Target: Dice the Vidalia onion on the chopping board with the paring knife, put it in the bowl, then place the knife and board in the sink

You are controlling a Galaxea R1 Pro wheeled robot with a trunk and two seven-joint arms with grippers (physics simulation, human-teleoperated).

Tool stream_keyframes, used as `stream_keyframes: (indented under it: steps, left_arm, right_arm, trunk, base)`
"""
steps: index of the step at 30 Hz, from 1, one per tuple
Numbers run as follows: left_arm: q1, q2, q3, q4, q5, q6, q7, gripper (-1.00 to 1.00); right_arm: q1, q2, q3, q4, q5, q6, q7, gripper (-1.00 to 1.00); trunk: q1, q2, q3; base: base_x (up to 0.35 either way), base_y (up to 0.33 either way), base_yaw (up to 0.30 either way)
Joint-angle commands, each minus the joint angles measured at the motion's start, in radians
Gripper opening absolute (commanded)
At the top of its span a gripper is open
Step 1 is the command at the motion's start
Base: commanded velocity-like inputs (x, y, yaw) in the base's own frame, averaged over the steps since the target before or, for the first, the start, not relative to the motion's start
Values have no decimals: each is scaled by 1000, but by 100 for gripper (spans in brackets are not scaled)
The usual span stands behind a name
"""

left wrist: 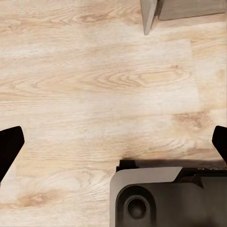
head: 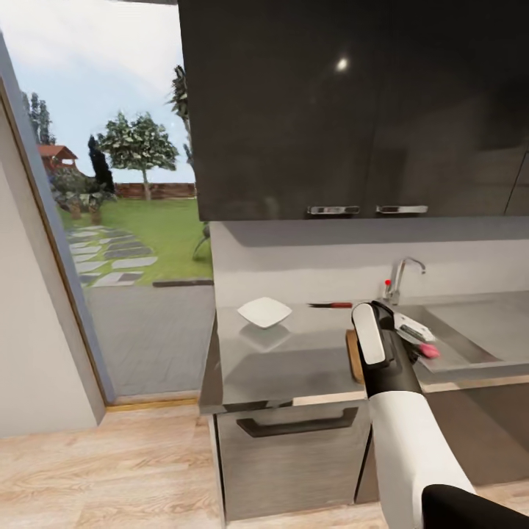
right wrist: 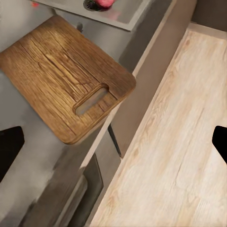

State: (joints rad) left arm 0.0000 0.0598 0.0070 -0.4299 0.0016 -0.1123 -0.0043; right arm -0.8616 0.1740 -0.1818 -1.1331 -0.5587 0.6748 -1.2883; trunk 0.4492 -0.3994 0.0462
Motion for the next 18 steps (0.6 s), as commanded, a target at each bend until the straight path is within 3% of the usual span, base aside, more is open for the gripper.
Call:
stream_keyframes:
  steps: [1,4,12,18]
  left_arm:
    - [0,0,1,0,0,-3,0,100]
    - [0,0,1,0,0,-3,0,100]
    - [0,0,1,0,0,-3,1,100]
    - [0,0,1,0,0,-3,2,100]
  right_arm:
    - [0,0,-3,8,-5,9,-7,100]
    - [0,0,-17,24,-5,8,-8,100]
    - [0,0,-122,54,-4,5,-8,100]
    - [0,0,-126,57,-4,5,-8,100]
  trunk:
    - [1,-1,0]
    - [1,-1,0]
    - [1,-1,-6]
    - [1,-1,-15]
  base:
    - [264,28,0]
    - [265,59,0]
    - [149,40,0]
    - [25,2,0]
